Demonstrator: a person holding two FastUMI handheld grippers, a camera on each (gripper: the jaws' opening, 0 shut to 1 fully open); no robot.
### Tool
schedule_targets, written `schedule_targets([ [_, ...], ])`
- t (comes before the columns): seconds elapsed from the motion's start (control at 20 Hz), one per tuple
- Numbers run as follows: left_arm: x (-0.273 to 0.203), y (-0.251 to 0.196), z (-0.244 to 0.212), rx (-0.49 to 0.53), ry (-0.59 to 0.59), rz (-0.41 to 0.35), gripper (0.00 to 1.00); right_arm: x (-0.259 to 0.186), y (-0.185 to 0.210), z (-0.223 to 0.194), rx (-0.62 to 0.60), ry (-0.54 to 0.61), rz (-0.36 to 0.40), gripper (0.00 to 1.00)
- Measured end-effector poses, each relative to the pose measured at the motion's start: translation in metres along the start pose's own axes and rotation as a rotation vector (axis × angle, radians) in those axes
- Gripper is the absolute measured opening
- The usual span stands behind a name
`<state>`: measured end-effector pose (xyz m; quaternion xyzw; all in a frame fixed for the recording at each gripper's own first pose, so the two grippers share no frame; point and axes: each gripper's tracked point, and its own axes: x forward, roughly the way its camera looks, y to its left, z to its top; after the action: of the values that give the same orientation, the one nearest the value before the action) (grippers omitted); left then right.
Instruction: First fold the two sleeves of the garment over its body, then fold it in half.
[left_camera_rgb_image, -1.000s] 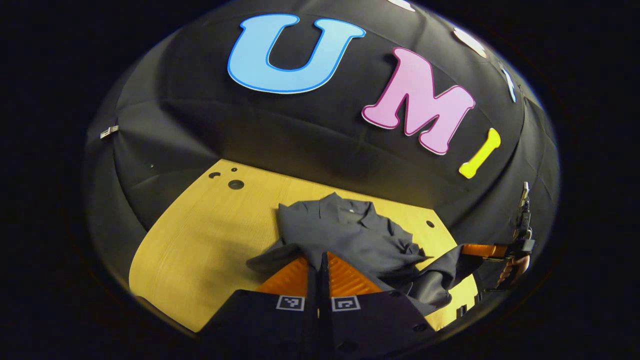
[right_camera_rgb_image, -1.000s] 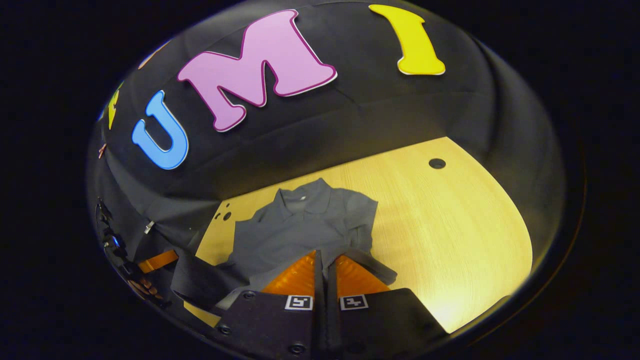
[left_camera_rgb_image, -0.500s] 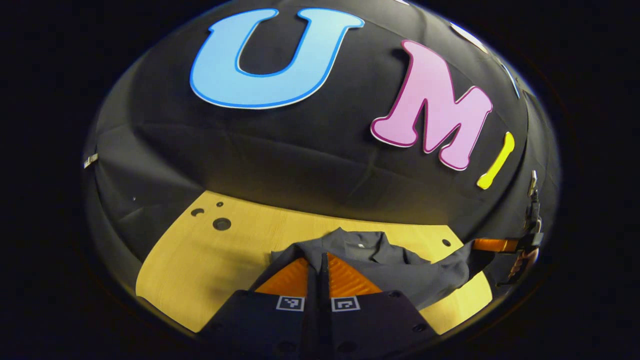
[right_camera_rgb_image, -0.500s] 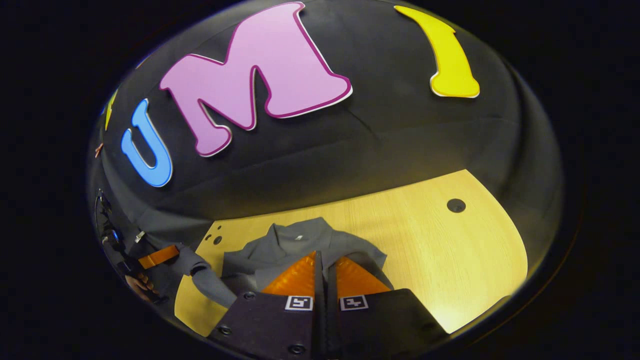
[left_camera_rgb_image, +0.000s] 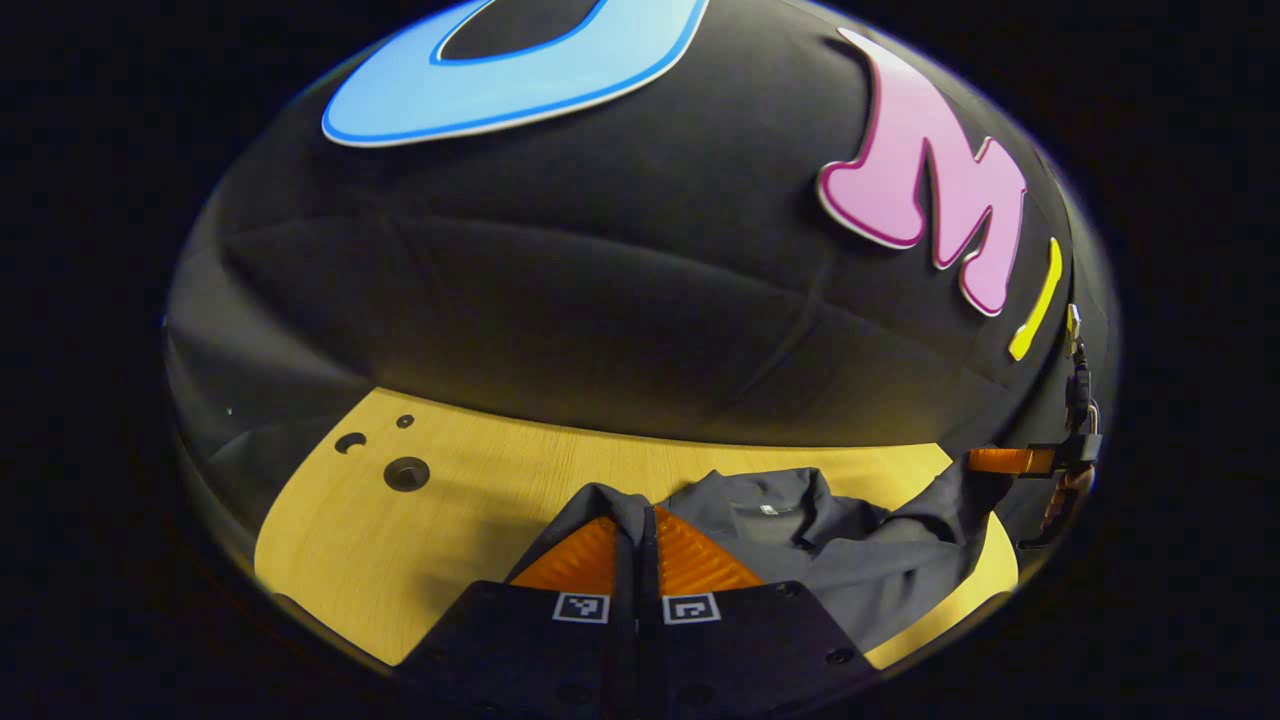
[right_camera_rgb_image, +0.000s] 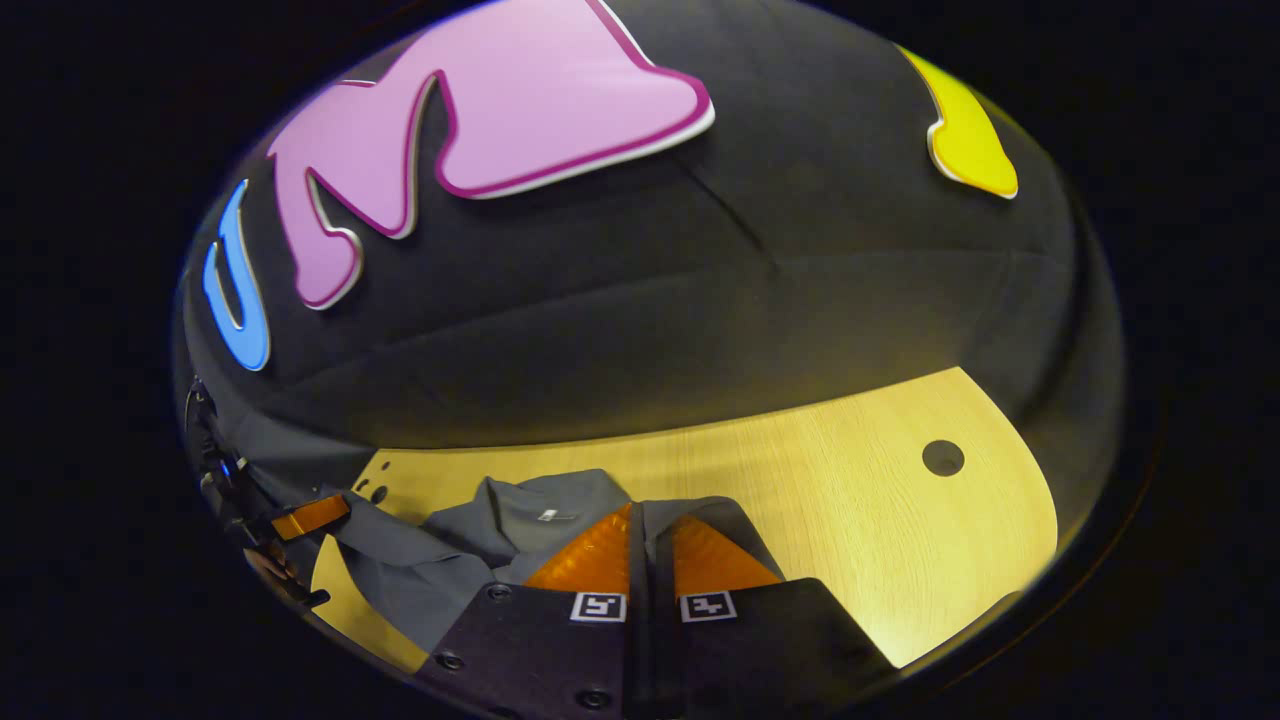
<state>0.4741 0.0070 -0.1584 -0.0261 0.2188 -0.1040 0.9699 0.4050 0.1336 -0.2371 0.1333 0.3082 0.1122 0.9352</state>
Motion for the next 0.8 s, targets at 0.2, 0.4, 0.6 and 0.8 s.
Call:
schedule_targets([
  [0.2, 0.015, 0.007, -0.013, 0.019, 0.044, 0.035, 0.05, 0.021, -0.004, -0.016, 0.030, 0.046, -0.039, 0.06],
  [0.4, 0.008, 0.010, -0.016, 0.036, 0.065, 0.080, 0.17, 0.023, 0.000, -0.034, -0.008, 0.099, -0.057, 0.33],
  [0.6, -0.017, 0.014, -0.010, 0.050, 0.051, 0.114, 0.59, 0.002, -0.001, -0.025, -0.055, 0.067, -0.083, 0.96],
  [0.8, -0.064, 0.014, 0.004, 0.082, 0.002, 0.139, 0.96, -0.043, -0.004, -0.006, -0.127, -0.009, -0.121, 0.99],
])
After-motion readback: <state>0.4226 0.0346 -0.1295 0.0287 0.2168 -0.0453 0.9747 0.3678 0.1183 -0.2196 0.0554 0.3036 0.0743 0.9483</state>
